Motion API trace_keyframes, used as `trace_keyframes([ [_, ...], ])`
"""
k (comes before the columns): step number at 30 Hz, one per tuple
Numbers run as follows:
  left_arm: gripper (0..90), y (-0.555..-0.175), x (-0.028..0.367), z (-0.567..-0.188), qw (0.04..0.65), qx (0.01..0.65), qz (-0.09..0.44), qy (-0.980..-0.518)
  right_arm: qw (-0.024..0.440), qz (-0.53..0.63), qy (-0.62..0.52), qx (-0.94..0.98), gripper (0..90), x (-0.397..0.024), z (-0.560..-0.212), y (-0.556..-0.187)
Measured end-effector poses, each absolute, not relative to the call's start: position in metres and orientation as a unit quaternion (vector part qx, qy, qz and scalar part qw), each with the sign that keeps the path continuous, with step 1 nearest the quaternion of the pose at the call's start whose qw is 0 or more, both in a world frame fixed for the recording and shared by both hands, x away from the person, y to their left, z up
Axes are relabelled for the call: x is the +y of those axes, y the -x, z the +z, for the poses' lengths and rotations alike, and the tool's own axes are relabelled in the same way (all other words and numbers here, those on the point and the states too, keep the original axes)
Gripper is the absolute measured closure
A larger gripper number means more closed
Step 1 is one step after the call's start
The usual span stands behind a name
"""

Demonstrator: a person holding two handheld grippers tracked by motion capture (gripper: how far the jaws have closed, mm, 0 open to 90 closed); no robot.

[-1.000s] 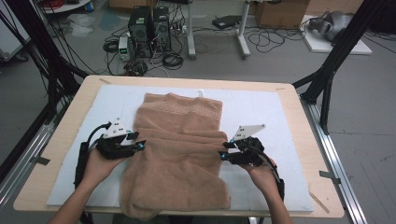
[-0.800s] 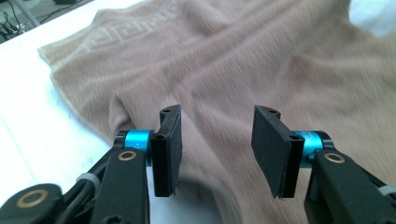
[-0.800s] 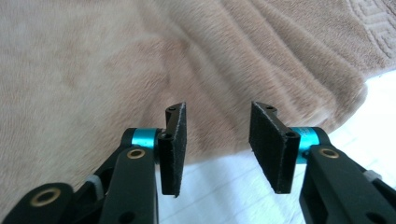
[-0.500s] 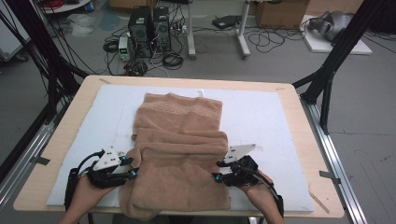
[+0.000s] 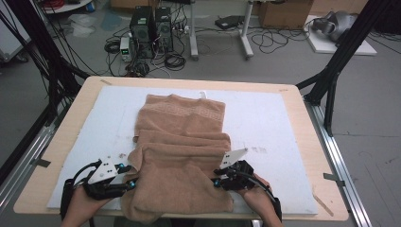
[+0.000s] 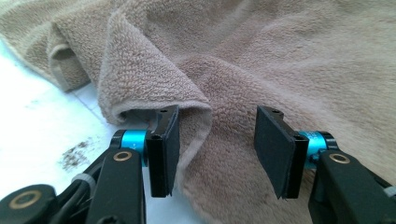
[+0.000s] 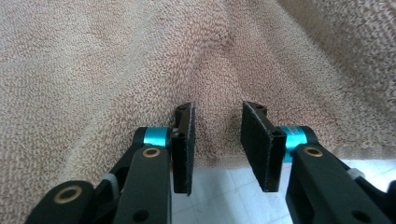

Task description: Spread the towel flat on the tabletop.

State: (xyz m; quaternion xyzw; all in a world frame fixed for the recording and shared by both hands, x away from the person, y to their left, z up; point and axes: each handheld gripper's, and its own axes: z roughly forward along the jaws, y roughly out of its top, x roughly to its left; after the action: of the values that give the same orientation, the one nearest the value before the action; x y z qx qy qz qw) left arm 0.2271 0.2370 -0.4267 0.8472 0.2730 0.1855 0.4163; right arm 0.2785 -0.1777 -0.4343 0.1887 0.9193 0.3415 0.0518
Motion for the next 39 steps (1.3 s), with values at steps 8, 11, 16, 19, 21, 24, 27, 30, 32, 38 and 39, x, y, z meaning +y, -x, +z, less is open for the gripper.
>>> trace_keyframes([
  [8, 64.7, -0.221, 0.238, -0.425, 0.423, 0.252, 0.166, -0.854, 0.066, 0.35, -0.207, 0.911, 65.9, -0.19, -0.429, -0.279],
  [11, 65.3, -0.225, 0.233, -0.432, 0.412, 0.251, 0.154, -0.862, 0.064, 0.354, -0.203, 0.911, 66.0, -0.192, -0.427, -0.277],
  [16, 57.5, -0.234, 0.229, -0.445, 0.399, 0.251, 0.14, -0.871, 0.056, 0.347, -0.192, 0.916, 60.7, -0.184, -0.432, -0.275],
  [19, 61.6, -0.239, 0.232, -0.447, 0.408, 0.257, 0.125, -0.867, 0.058, 0.344, -0.191, 0.918, 62.7, -0.179, -0.436, -0.277],
  [21, 67.4, -0.239, 0.232, -0.447, 0.411, 0.258, 0.123, -0.866, 0.057, 0.345, -0.193, 0.917, 69.3, -0.179, -0.436, -0.278],
  [24, 83.0, -0.238, 0.229, -0.446, 0.413, 0.251, 0.131, -0.866, 0.045, 0.344, -0.182, 0.92, 83.3, -0.178, -0.435, -0.279],
  [27, 86.3, -0.24, 0.231, -0.445, 0.416, 0.263, 0.144, -0.858, 0.06, 0.335, -0.177, 0.923, 85.3, -0.176, -0.432, -0.278],
  [30, 86.6, -0.244, 0.235, -0.439, 0.422, 0.275, 0.156, -0.85, 0.065, 0.354, -0.191, 0.913, 85.4, -0.183, -0.425, -0.278],
  [32, 86.7, -0.248, 0.237, -0.433, 0.43, 0.284, 0.164, -0.841, 0.068, 0.364, -0.201, 0.907, 85.4, -0.189, -0.418, -0.278],
  [38, 86.9, -0.272, 0.236, -0.416, 0.432, 0.303, 0.184, -0.83, 0.105, 0.364, -0.22, 0.899, 85.5, -0.203, -0.399, -0.287],
  [39, 86.9, -0.277, 0.235, -0.414, 0.429, 0.304, 0.189, -0.83, 0.112, 0.359, -0.223, 0.899, 85.4, -0.203, -0.397, -0.289],
])
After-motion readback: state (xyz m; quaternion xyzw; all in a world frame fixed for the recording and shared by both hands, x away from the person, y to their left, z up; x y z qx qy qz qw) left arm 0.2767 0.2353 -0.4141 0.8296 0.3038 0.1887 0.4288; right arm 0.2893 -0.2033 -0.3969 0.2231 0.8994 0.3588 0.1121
